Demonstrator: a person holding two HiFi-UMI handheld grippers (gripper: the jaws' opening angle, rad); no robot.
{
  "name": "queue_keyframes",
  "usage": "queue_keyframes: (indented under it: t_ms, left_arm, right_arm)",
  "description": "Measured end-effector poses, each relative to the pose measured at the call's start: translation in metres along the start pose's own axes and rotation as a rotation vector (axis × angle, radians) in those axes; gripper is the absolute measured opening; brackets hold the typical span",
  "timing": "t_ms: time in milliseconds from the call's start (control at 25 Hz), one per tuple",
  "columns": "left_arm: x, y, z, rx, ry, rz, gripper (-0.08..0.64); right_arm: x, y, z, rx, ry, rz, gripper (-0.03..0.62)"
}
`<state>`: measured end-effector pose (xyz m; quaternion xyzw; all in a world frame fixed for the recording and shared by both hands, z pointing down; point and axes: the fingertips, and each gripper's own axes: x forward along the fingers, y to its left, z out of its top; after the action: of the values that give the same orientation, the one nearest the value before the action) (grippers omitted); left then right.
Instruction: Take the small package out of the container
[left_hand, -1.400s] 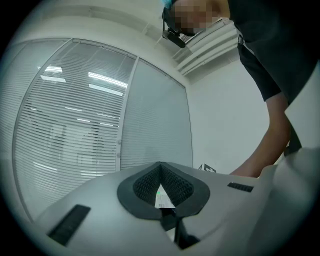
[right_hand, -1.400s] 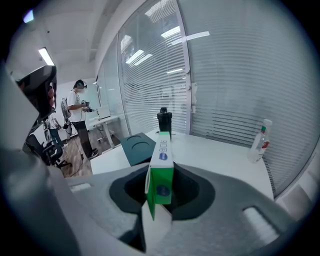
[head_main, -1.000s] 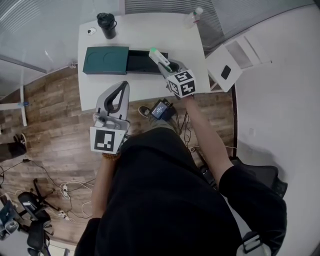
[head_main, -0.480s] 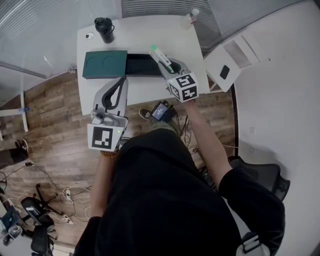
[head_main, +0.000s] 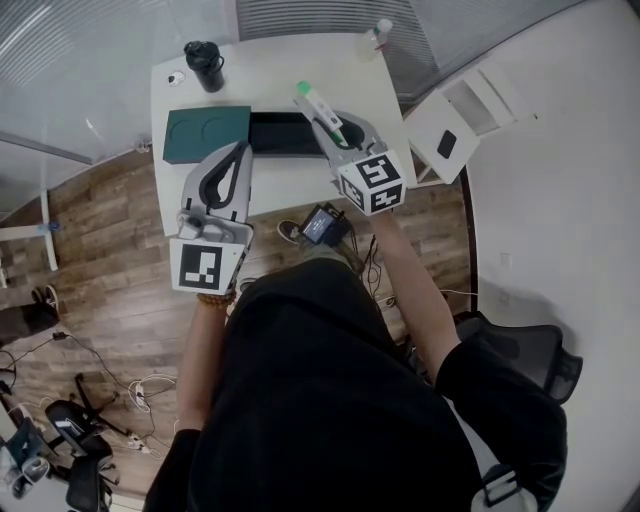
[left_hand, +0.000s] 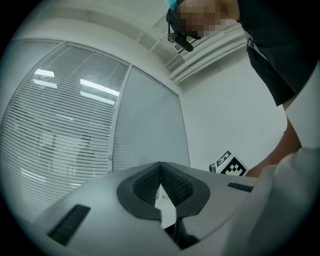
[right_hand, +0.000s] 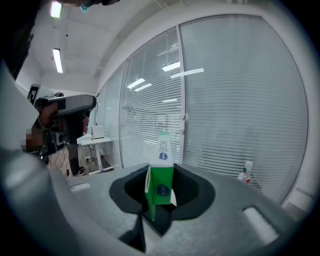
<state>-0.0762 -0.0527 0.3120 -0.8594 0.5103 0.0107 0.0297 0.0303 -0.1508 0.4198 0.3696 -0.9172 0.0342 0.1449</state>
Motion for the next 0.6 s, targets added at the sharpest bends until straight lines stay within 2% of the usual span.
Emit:
queue_keyframes:
  t_ms: [320,600]
  left_arm:
    - [0.010,-0.006,0.007,0.020,-0.006,-0.016,0.002]
    - [0.023,-0.005,0.012,0.011,-0.028,-0.006,0.002]
  right_arm:
    - [-0.019,0.009,0.042,-0.022,-0.092,0.009,0.089]
    - [-0.034,0.003,0.080,-0.031,-0.193,-0.051,0.089]
